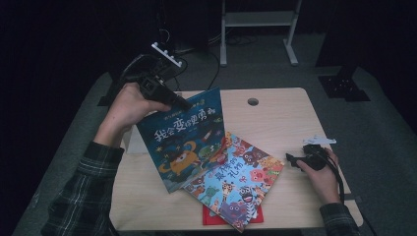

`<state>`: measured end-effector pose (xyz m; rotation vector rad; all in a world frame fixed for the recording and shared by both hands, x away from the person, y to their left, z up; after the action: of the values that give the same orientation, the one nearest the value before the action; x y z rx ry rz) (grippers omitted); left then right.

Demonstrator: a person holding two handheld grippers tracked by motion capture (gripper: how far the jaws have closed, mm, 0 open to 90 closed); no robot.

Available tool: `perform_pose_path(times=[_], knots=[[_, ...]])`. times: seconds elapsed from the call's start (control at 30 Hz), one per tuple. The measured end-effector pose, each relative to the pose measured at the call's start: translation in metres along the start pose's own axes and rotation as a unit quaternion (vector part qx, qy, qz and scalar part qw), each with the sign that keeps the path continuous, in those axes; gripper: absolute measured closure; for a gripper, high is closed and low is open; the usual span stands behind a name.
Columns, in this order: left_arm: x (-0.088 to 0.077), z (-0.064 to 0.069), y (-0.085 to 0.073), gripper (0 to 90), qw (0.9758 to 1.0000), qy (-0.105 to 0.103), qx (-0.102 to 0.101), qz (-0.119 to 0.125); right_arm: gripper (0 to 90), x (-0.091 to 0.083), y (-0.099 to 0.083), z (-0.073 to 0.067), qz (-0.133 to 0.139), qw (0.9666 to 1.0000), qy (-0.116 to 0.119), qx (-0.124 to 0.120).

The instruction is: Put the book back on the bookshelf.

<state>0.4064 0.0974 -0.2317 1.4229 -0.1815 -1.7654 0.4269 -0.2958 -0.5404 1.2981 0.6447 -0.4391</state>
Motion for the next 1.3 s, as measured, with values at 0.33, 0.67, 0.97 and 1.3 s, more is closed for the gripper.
perform_pose_path(times=[0.33, 0.67, 0.97, 1.3], knots=[[-0.028, -0.002, -0.006, 83.0, 0.9995, 0.012, -0.002, 0.03, 12.6, 0.0, -0.001, 0.001, -0.005, 1.0, -0.006, 0.004], [-0.058, -0.017, -0.028, 82.9, 0.997, 0.036, -0.035, 0.059, 12.6, 0.0, -0.001, 0.0, -0.005, 1.0, -0.007, 0.005], [-0.085, -0.03, -0.048, 82.9, 0.9932, 0.061, -0.062, 0.077, 12.6, 0.0, -0.001, 0.0, -0.005, 1.0, -0.006, 0.005], [-0.108, -0.043, -0.078, 82.9, 0.9884, 0.084, -0.093, 0.085, 12.6, 0.0, -0.001, 0.0, -0.005, 1.0, -0.006, 0.005]])
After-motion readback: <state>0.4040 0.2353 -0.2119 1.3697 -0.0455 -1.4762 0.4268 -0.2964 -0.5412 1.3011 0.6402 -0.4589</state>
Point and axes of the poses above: each handheld gripper's, and its own axes: x roughly forward along the jaws, y roughly out of its top, z roughly to its right, the point moved 8 cm from there along x, roughly forward along the jaws, and after that the axes turned 13 degrees about -y, right-handed, at the moved point
